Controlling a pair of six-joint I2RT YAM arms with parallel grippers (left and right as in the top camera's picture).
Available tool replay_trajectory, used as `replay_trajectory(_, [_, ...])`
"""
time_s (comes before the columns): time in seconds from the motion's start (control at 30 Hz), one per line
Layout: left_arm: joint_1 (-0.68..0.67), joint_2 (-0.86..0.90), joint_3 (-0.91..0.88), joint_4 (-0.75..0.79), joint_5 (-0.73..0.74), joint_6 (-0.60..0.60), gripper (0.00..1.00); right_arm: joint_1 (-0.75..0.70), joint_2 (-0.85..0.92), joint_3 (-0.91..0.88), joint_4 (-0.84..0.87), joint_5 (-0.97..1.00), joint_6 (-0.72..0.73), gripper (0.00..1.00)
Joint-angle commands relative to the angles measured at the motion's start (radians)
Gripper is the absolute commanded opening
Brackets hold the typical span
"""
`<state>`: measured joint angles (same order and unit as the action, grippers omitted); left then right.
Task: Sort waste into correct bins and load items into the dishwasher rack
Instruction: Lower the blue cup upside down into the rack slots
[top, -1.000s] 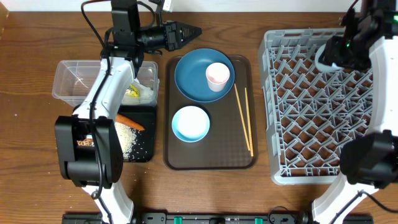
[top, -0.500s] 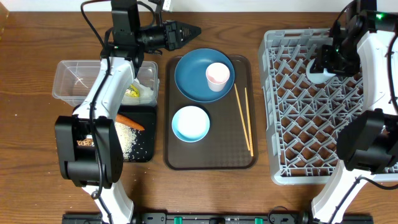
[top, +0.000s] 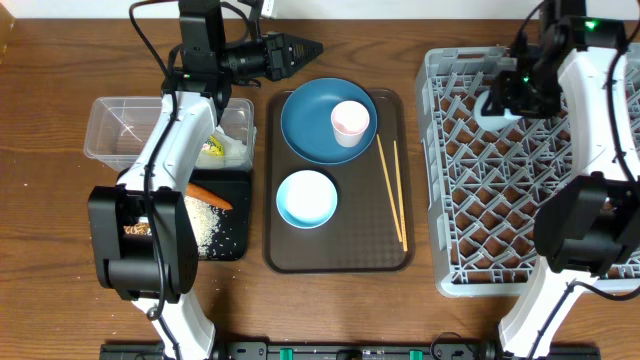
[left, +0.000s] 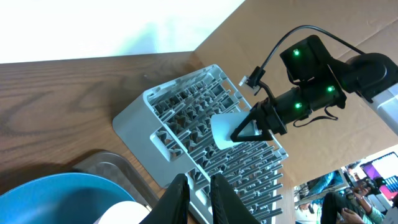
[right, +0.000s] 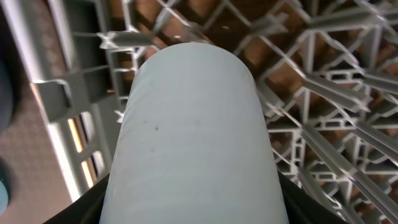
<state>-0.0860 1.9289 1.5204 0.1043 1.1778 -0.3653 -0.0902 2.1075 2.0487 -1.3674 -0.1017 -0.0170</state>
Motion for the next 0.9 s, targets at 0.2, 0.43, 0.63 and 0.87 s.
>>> replay_trajectory(0.2, [0.002, 0.013, 0.008, -0.030, -0.002, 0.014, 0.14, 0.034, 0.022, 0.011, 0.004, -0.005, -0.026, 0.21])
replay_trajectory(0.43, [0.002, 0.013, 0.008, -0.037, -0.002, 0.014, 0.14, 0.032, 0.022, -0.018, 0.008, 0.001, -0.026, 0.20])
replay_trajectory(0.63, [0.002, 0.013, 0.008, -0.037, -0.012, 0.014, 0.14, 0.031, 0.022, -0.075, 0.025, 0.008, -0.025, 0.21])
replay_trajectory(0.87, [0.002, 0.013, 0.008, -0.037, -0.013, 0.014, 0.15, 0.031, 0.022, -0.085, 0.028, 0.026, -0.025, 0.22])
